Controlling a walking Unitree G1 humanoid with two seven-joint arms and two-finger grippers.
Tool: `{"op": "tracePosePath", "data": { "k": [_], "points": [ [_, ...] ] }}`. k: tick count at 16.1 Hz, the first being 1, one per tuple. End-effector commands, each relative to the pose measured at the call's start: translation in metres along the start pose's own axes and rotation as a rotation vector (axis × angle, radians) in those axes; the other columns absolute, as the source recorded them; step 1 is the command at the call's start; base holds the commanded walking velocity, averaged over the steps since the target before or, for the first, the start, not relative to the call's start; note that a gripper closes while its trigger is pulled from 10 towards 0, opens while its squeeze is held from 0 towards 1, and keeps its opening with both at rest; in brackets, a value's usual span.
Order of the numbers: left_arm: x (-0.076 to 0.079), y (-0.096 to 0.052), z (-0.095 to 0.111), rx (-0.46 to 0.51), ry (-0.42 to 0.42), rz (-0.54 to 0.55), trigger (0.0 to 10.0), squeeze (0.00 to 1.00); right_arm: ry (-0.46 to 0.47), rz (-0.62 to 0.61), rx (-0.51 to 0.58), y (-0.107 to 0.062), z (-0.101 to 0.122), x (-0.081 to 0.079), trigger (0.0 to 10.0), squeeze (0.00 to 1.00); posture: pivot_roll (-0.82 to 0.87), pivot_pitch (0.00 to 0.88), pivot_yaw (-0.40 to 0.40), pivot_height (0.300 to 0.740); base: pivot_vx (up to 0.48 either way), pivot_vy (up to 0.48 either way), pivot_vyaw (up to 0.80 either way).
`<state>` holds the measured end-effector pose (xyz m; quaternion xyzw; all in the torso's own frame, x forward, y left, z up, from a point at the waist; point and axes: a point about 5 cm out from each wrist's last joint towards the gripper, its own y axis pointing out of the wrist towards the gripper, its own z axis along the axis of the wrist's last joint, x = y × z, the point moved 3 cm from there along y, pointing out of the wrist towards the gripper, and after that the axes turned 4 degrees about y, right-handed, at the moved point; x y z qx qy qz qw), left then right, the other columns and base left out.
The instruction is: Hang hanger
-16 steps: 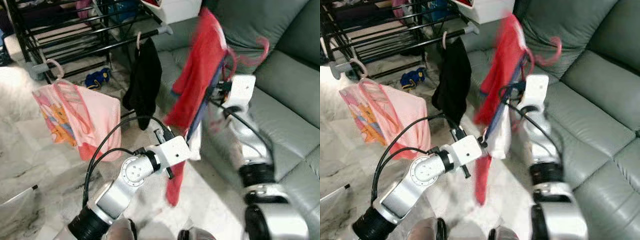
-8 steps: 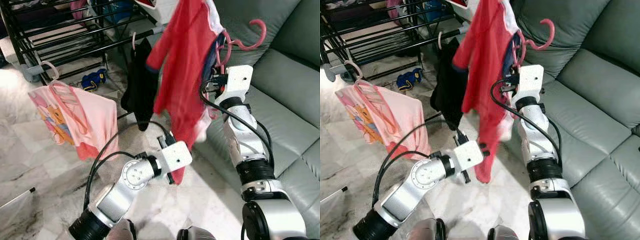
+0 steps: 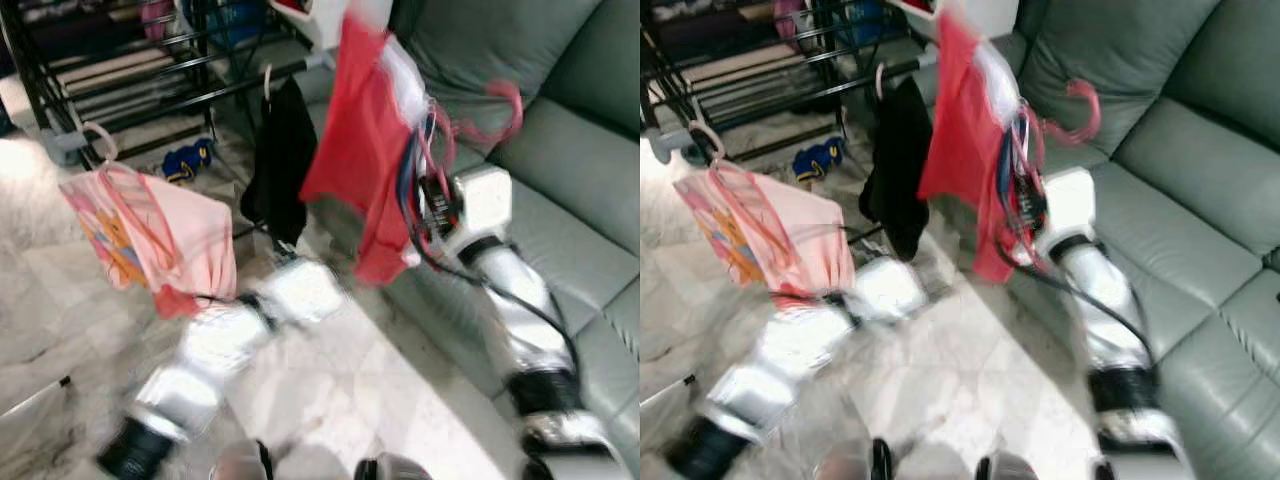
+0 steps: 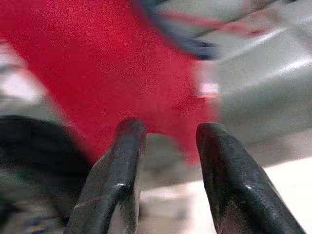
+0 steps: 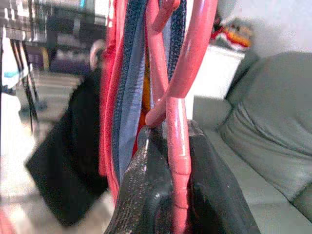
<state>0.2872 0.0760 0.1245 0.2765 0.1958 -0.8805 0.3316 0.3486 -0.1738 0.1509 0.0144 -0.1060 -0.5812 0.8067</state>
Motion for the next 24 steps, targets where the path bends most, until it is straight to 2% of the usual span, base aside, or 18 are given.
{"op": "tracePosePath", "data": {
  "k": [1, 4, 5, 6, 7, 9, 10, 11, 14, 17, 18, 19, 22, 24],
  "points": [
    [-0.013, -0.005, -0.003, 0.013, 0.072, 0.049, 10.0, 1.0, -0.034, 0.057, 0.029, -0.003, 0.01, -0.003, 10.0, 0.0, 0.02, 0.054, 0.003, 0.74, 0.0, 0.0, 0.0],
    [-0.048, -0.02, -0.017, 0.012, 0.306, 0.122, 10.0, 1.0, -0.107, 0.234, -0.1, -0.037, -0.012, -0.003, 10.0, 0.0, 0.01, 0.056, 0.005, 0.74, 0.0, 0.0, 0.0],
    [-0.054, -0.022, -0.019, 0.023, 0.361, 0.112, 10.0, 1.0, -0.11, 0.304, -0.151, -0.05, -0.018, -0.003, 10.0, 0.0, 0.01, 0.058, 0.006, 0.74, 0.0, 0.0, 0.0],
    [-0.055, -0.022, -0.021, 0.037, 0.398, 0.094, 10.0, 1.0, -0.068, 0.367, -0.2, -0.06, -0.023, -0.004, 10.0, 0.0, 0.01, 0.058, 0.006, 0.74, 0.0, 0.0, 0.0],
    [-0.051, -0.023, -0.022, 0.057, 0.416, 0.029, 10.0, 1.0, -0.059, 0.448, -0.262, -0.072, -0.028, -0.005, 10.0, 0.0, 0.01, 0.058, 0.011, 0.74, 0.0, 0.0, 0.0],
    [-0.044, -0.023, -0.024, 0.091, 0.448, -0.043, 10.0, 1.0, -0.055, 0.503, -0.303, -0.08, -0.031, -0.005, 10.0, 0.0, 0.0, 0.059, 0.016, 0.74, 0.0, 0.0, 0.0],
    [-0.031, -0.027, -0.031, 0.093, 0.43, -0.171, 10.0, 1.0, -0.043, 0.532, -0.318, -0.083, -0.032, -0.005, 10.0, 0.0, 0.0, 0.059, 0.016, 0.74, 0.0, 0.0, 0.0],
    [-0.025, -0.029, -0.033, 0.099, 0.432, -0.229, 10.0, 1.0, -0.012, 0.536, -0.327, -0.083, -0.034, -0.005, 10.0, 0.0, 0.01, 0.059, 0.019, 0.74, 0.0, 0.0, 0.0],
    [-0.022, -0.033, -0.037, 0.099, 0.426, -0.288, 10.0, 1.0, -0.038, 0.604, -0.365, -0.087, -0.038, -0.009, 10.0, 0.0, 0.01, 0.062, 0.02, 0.74, 0.0, 0.0, 0.0],
    [-0.036, -0.023, -0.034, 0.105, 0.388, -0.269, 10.0, 1.0, -0.069, 0.672, -0.377, -0.085, -0.039, -0.016, 10.0, 0.0, 0.01, 0.062, 0.023, 0.74, 0.0, 0.0, 0.0],
    [-0.039, -0.02, -0.032, 0.106, 0.394, -0.276, 10.0, 0.76, -0.101, 0.693, -0.38, -0.085, -0.041, -0.018, 10.0, 0.0, 0.01, 0.061, 0.024, 0.74, 0.0, 0.0, 0.0],
    [-0.04, -0.019, -0.032, 0.102, 0.385, -0.286, 10.0, 0.0, -0.118, 0.708, -0.384, -0.086, -0.042, -0.019, 10.0, 0.0, 0.01, 0.062, 0.025, 0.74, 0.0, 0.0, 0.0],
    [-0.031, -0.02, -0.042, 0.051, 0.375, -0.406, 10.0, 0.0, -0.206, 0.744, -0.378, -0.084, -0.044, -0.023, 10.0, 0.0, 0.0, 0.061, 0.031, 0.74, 0.0, 0.0, 0.0],
    [-0.026, -0.018, -0.047, 0.03, 0.367, -0.464, 10.0, 0.0, -0.305, 0.749, -0.354, -0.077, -0.044, -0.024, 10.0, 0.0, 0.0, 0.06, 0.035, 0.74, 0.0, 0.0, 0.0]
  ]
}}
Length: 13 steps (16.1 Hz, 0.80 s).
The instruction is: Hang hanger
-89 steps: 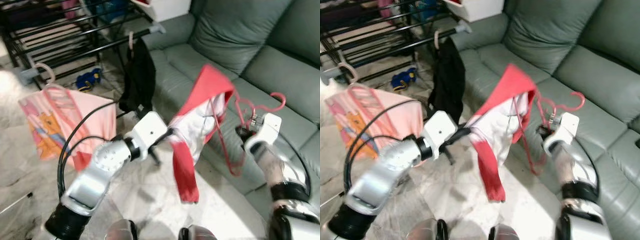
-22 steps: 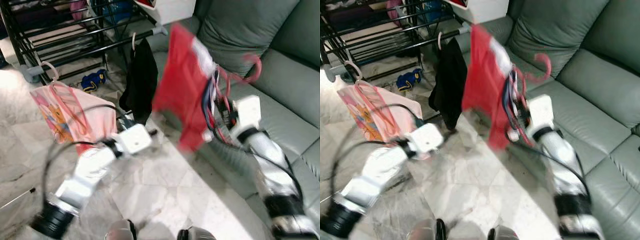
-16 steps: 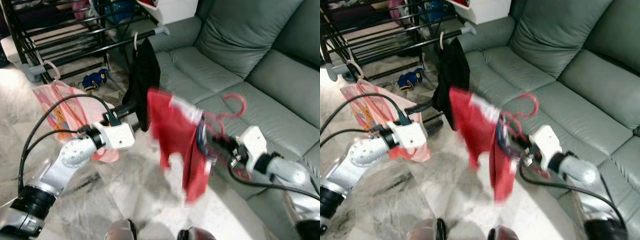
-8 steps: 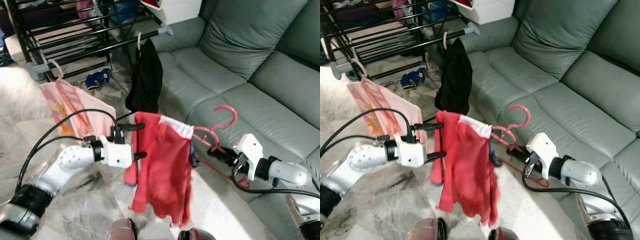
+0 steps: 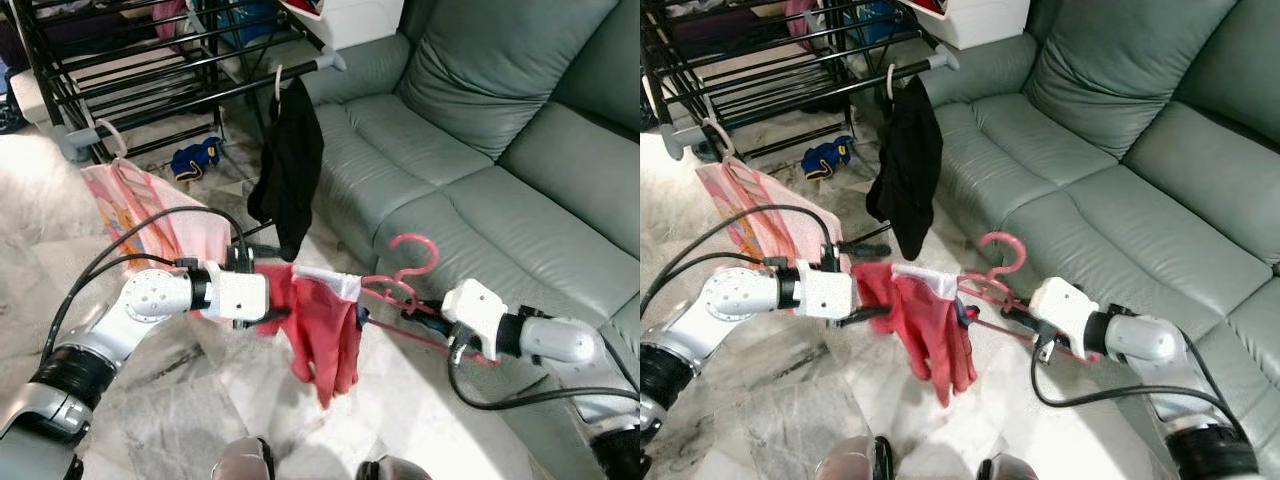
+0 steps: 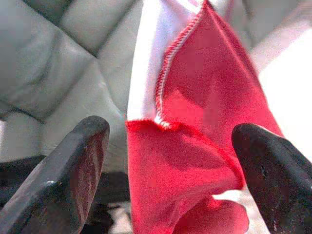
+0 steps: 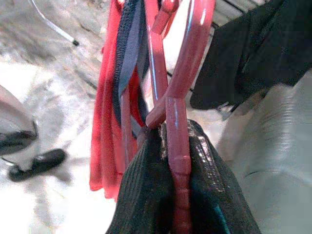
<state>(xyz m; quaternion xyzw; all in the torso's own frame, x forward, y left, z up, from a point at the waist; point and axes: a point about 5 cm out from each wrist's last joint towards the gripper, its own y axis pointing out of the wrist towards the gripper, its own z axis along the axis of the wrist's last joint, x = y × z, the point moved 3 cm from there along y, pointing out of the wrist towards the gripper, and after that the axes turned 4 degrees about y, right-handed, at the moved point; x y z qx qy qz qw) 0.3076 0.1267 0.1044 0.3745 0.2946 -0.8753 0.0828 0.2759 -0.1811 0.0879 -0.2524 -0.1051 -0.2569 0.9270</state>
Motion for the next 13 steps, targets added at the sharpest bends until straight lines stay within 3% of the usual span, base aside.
{"op": "tracePosePath", "data": {
  "k": [1, 3, 8, 13],
  "points": [
    [-0.001, 0.004, 0.001, 0.0, -0.001, -0.036, 5.4, 0.0, -0.05, -0.014, 0.024, 0.003, 0.008, 0.004, 10.0, 0.0, 0.0, 0.06, 0.037, 0.74, 0.0, 0.0, 0.0],
    [0.001, 0.009, 0.0, -0.008, -0.008, -0.071, 0.0, 0.0, -0.102, -0.001, 0.018, 0.006, 0.008, 0.002, 10.0, 0.0, 0.0, 0.059, 0.039, 0.74, 0.0, 0.0, 0.0],
    [-0.006, 0.017, -0.003, -0.024, -0.045, -0.07, 0.0, 0.0, -0.151, 0.002, 0.029, 0.012, 0.008, 0.0, 10.0, 0.0, -0.01, 0.052, 0.044, 0.74, 0.0, 0.0, 0.0],
    [0.0, 0.02, -0.007, -0.037, -0.062, -0.125, 0.0, 0.0, -0.18, 0.016, 0.032, 0.017, 0.009, -0.002, 10.0, 0.0, -0.01, 0.05, 0.037, 0.74, 0.0, 0.0, 0.0]
  ]
}}
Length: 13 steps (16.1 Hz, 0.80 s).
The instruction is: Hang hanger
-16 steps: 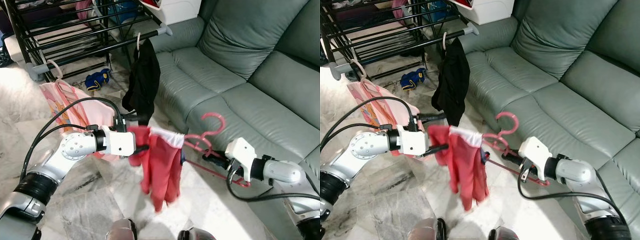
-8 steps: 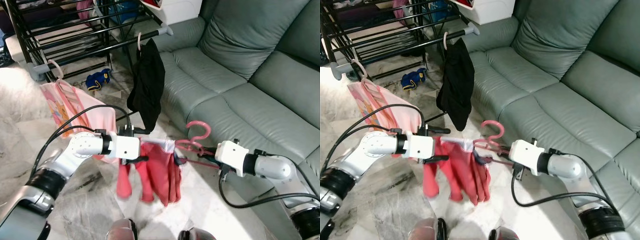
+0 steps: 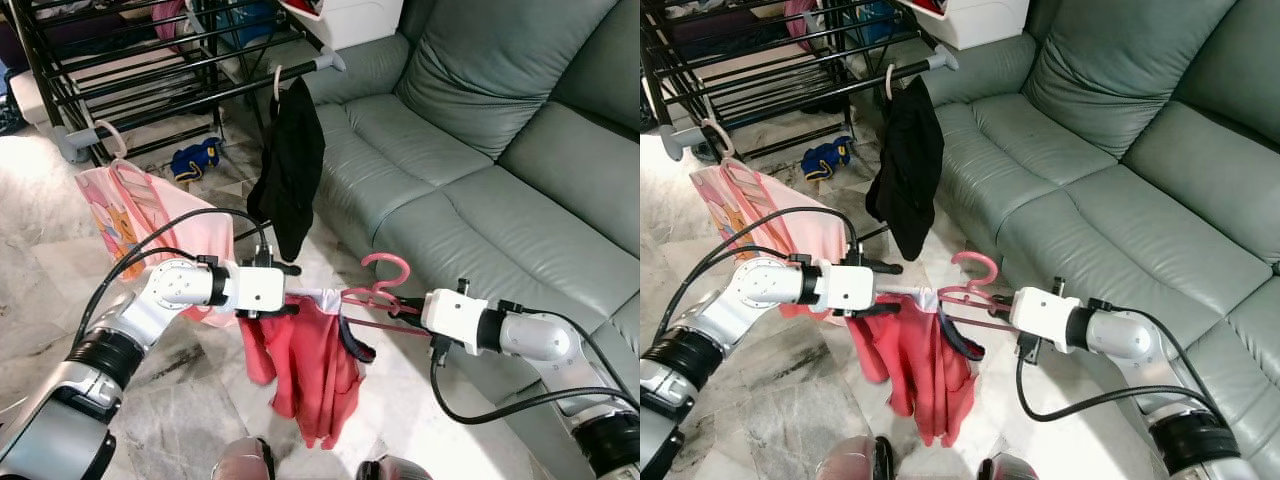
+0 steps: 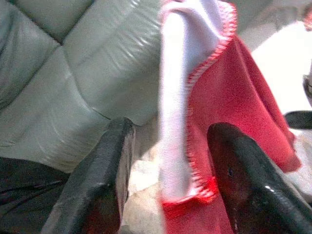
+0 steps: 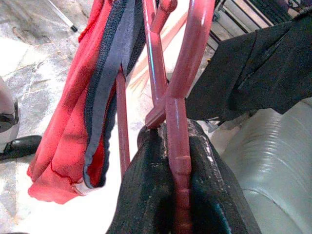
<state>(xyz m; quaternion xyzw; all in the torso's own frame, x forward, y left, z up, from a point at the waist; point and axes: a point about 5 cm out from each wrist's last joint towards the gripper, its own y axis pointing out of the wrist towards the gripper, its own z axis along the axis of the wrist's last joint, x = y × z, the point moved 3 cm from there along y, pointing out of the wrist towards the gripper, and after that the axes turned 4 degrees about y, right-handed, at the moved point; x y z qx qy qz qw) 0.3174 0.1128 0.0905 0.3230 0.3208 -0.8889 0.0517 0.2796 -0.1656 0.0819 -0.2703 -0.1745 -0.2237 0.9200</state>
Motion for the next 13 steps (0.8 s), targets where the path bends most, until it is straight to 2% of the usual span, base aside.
{"op": "tracePosePath", "data": {
  "k": [1, 6, 13],
  "points": [
    [-0.0008, -0.0008, -0.0016, -0.018, 0.017, -0.028, 0.0, 0.0, -0.026, -0.013, 0.027, 0.002, 0.0064, 0.0049, 10.0, 0.0, -0.01, 0.05, 0.037, 0.74, 0.0, 0.0, 0.0],
    [-0.0017, 0.0035, -0.0005, -0.018, 0.014, -0.062, 0.0, 0.0, -0.035, -0.012, 0.029, 0.0027, 0.0061, 0.0049, 10.0, 0.0, -0.01, 0.056, 0.036, 0.74, 0.0, 0.0, 0.0],
    [-0.0042, 0.0062, 0.0045, 0.015, 0.043, -0.046, 0.0, 0.0, -0.043, -0.008, 0.027, 0.0027, 0.005, 0.005, 10.0, 0.0, -0.01, 0.057, 0.034, 0.74, 0.0, 0.0, 0.0]
  ]
}}
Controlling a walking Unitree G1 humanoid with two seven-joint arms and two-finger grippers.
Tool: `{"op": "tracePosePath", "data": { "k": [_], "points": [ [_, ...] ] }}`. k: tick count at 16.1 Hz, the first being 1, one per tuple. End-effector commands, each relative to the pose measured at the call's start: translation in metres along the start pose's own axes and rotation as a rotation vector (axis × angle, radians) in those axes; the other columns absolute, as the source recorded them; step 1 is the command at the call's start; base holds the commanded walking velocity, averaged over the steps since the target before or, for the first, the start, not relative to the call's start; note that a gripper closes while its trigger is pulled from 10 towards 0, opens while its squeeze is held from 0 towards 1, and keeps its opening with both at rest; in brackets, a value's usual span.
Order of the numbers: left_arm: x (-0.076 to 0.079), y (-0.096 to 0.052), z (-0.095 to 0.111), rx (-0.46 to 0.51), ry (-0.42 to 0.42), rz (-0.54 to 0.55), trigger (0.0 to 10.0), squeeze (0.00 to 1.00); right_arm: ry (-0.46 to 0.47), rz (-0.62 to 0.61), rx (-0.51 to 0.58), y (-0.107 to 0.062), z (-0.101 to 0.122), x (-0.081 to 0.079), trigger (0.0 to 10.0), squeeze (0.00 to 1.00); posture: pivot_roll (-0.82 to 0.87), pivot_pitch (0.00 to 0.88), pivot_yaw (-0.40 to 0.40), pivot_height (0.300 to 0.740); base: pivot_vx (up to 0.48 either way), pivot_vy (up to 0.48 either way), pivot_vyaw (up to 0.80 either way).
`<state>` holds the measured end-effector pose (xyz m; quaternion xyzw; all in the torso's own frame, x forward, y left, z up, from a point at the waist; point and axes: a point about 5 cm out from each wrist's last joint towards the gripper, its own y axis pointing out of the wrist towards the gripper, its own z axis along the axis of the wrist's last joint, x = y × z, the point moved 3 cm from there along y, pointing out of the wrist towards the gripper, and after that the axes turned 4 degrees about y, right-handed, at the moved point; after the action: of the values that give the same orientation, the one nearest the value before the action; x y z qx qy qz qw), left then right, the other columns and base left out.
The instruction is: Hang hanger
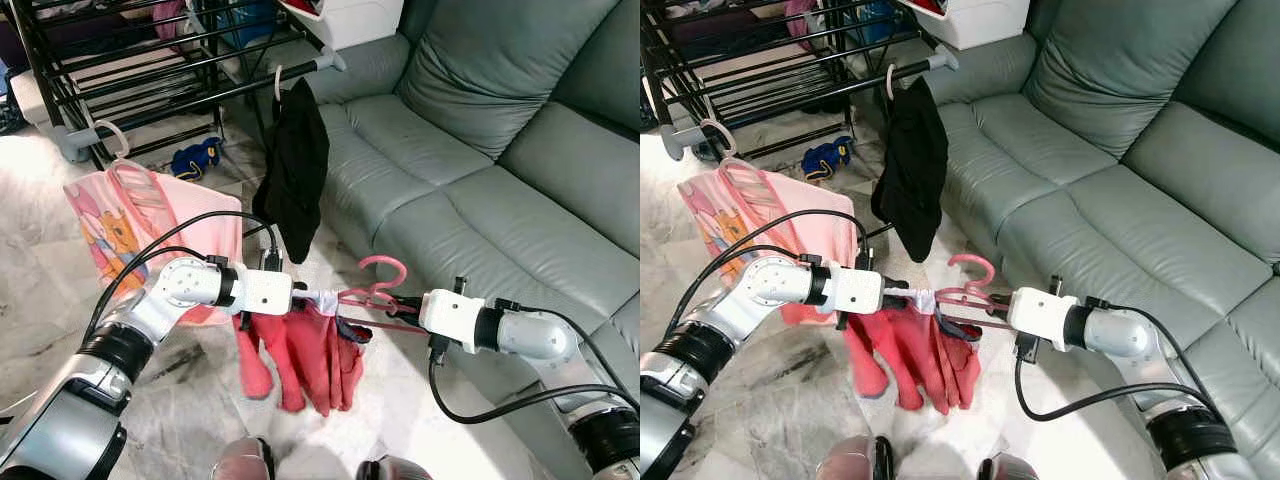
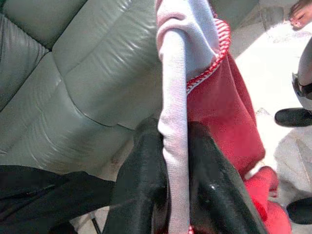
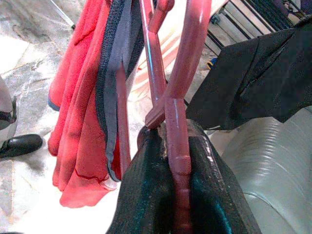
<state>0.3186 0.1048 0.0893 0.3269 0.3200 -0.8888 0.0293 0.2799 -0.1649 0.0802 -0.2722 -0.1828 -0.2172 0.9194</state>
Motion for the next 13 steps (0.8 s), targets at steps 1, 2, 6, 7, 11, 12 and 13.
{"op": "tracePosePath", "data": {
  "k": [1, 2, 6, 7, 11, 12, 13],
  "points": [
    [-0.0023, -0.0005, 0.0026, 0.01, 0.028, -0.02, 0.0, 0.0, -0.025, -0.013, 0.024, 0.0016, 0.0059, 0.0056, 10.0, 0.0, -0.01, 0.057, 0.034, 0.74, 0.0, 0.0, 0.0],
    [-0.0018, -0.0004, 0.0031, 0.013, 0.032, -0.026, 0.0, 0.0, -0.026, -0.012, 0.025, 0.0019, 0.0061, 0.0055, 10.0, 0.0, -0.01, 0.057, 0.034, 0.74, 0.0, 0.0, 0.0],
    [0.0002, -0.0007, 0.0014, 0.012, 0.006, -0.042, 0.0, 0.0, -0.031, -0.007, 0.025, 0.0029, 0.0062, 0.0044, 10.0, 0.0, -0.01, 0.056, 0.032, 0.74, 0.0, 0.0, 0.0],
    [0.0002, -0.0008, 0.0011, 0.012, 0.002, -0.042, 0.0, 0.0, -0.033, -0.007, 0.025, 0.0031, 0.0063, 0.0044, 10.0, 0.0, -0.01, 0.056, 0.032, 0.74, 0.0, 0.0, 0.0],
    [0.0009, -0.0004, -0.0013, 0.009, -0.029, -0.033, 0.0, 0.0, -0.026, 0.001, 0.02, 0.004, 0.0062, 0.0053, 10.0, 0.0, -0.01, 0.055, 0.032, 0.74, 0.0, 0.0, 0.0],
    [0.0005, -0.0006, -0.0036, -0.001, -0.038, -0.021, 0.0, 0.0, 0.025, 0.037, 0.019, 0.0027, 0.0062, 0.0039, 10.0, 1.0, -0.01, 0.055, 0.032, 0.74, 0.0, 0.0, 0.0],
    [0.0004, -0.0006, -0.0044, -0.003, -0.043, -0.013, 0.0, 0.0, 0.051, 0.077, 0.017, 0.0, 0.0072, 0.0015, 10.0, 1.0, -0.02, 0.047, 0.03, 0.74, 0.0, 0.0, 0.0]
  ]
}}
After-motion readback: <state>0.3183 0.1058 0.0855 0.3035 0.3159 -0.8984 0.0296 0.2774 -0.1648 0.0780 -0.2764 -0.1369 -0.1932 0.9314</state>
